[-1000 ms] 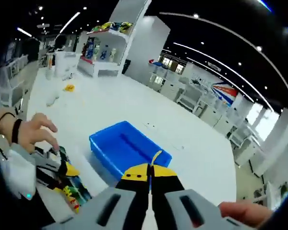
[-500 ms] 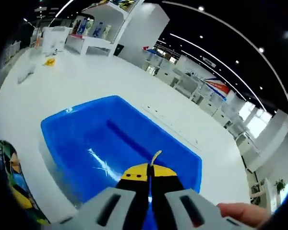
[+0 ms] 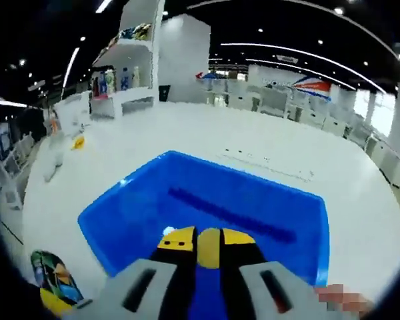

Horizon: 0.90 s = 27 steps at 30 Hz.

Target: Open the lid of the chip container on the table, take out the chips, place them into the box in front of the container, and close the lid

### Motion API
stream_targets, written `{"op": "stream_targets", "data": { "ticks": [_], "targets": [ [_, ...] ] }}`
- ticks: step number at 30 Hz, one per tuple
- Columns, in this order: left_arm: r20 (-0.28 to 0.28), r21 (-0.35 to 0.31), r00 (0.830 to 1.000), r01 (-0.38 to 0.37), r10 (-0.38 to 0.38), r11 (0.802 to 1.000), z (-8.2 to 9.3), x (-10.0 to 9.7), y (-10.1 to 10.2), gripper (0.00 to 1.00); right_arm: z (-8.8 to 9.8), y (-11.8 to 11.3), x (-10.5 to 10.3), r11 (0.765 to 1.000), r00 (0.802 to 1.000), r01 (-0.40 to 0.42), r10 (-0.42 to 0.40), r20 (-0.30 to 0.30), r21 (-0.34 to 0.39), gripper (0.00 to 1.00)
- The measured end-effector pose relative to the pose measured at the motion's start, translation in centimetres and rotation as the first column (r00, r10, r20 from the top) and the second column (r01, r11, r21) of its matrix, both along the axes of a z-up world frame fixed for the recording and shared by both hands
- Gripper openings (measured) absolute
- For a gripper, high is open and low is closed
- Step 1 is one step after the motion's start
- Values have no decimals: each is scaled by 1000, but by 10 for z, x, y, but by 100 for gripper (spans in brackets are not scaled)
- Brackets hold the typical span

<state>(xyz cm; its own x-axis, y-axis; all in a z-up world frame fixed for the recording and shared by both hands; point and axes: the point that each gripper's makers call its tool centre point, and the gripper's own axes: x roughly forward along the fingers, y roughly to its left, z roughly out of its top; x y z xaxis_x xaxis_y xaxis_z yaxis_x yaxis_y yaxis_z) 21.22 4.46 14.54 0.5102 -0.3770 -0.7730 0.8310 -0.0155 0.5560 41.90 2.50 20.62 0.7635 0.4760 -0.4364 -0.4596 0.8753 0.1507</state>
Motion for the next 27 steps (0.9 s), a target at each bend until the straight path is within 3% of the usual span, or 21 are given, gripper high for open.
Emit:
{"op": "stream_targets", "data": {
  "ticks": [1,2,3,4,7,8,10,13,16,21,24,26,27],
  "targets": [
    [-1,0,1000,-1,1,1000,0,0,0,47,10,1,-1,997,1000,8,-7,-7,81,15],
    [-1,-1,1000,-1,1,1000,0,0,0,47,25,-1,-2,978,999,35,-30,-28,205,18],
    [-2,0,1000,-2,2,1000,0,0,0,47,37,-3,-4,958,999,47,-37,-38,283,20],
    [-2,0,1000,-3,3,1000,0,0,0,47,56,-9,-7,918,998,63,-47,-51,391,21],
    [-2,-2,1000,-4,4,1000,0,0,0,47,87,-20,-37,831,998,51,-17,-65,554,21],
    [-1,-4,1000,-4,4,1000,0,0,0,47,102,-27,-51,790,998,18,21,-57,613,23],
    [-1,-6,1000,-4,4,1000,0,0,-1,47,114,-52,-57,763,998,12,30,-54,646,27],
    [0,-5,1000,-5,5,1000,0,0,-1,47,123,-91,-71,759,1000,-12,21,-6,651,28],
    [1,-8,1000,-3,3,1000,0,-1,0,47,116,-123,-92,762,999,-24,34,-4,648,38],
    [-3,-7,1000,-2,2,1000,0,0,-1,47,63,-149,-145,819,977,-46,157,-146,571,39],
    [-4,-8,1000,-3,3,1000,0,-1,-1,47,30,-162,-166,859,968,-25,149,-204,511,37],
    [-3,-9,1000,-4,4,1000,0,-1,-2,47,11,-166,-178,858,958,-15,159,-239,514,35],
    [-2,-10,1000,-4,4,1000,0,-1,-2,47,-1,-166,-186,854,941,-11,184,-283,520,35]
  ]
}}
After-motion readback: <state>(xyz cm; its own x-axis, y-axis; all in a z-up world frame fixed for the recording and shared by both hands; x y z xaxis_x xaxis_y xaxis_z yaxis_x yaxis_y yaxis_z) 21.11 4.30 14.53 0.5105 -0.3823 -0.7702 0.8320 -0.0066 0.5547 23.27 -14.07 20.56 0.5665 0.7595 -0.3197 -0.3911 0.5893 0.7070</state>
